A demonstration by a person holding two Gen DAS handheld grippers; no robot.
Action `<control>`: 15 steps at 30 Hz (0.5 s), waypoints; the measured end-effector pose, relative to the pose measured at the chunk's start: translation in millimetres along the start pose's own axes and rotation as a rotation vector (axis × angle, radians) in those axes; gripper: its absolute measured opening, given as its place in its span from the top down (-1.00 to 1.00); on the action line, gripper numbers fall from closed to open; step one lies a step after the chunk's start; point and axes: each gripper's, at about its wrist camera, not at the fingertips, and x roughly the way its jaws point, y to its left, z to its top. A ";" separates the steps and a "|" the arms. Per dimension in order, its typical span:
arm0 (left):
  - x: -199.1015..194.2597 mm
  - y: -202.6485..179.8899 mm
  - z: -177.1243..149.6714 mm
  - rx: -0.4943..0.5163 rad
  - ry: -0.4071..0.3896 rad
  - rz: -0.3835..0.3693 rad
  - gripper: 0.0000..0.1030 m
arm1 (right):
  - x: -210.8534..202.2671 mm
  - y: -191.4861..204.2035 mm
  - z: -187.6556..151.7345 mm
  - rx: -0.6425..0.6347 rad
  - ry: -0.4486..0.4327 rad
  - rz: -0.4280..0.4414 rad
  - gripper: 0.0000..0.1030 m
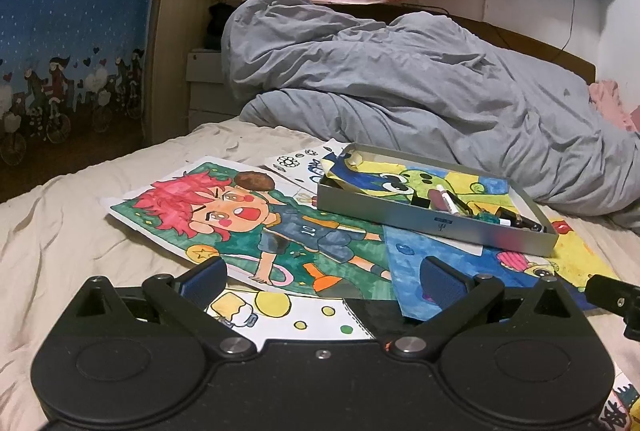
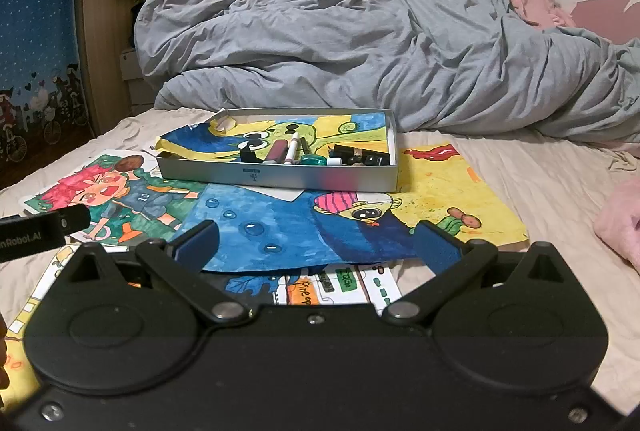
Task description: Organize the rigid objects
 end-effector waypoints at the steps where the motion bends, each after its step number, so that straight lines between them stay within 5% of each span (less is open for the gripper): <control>1: -0.2 0.0 -0.3 0.002 -0.001 0.002 -0.98 | -0.4 0.0 0.1 -0.001 -0.001 0.000 -0.99; 15: -0.1 0.0 -2.4 0.016 0.003 -0.007 -0.99 | -1.0 0.8 0.2 -0.003 -0.002 -0.001 -0.99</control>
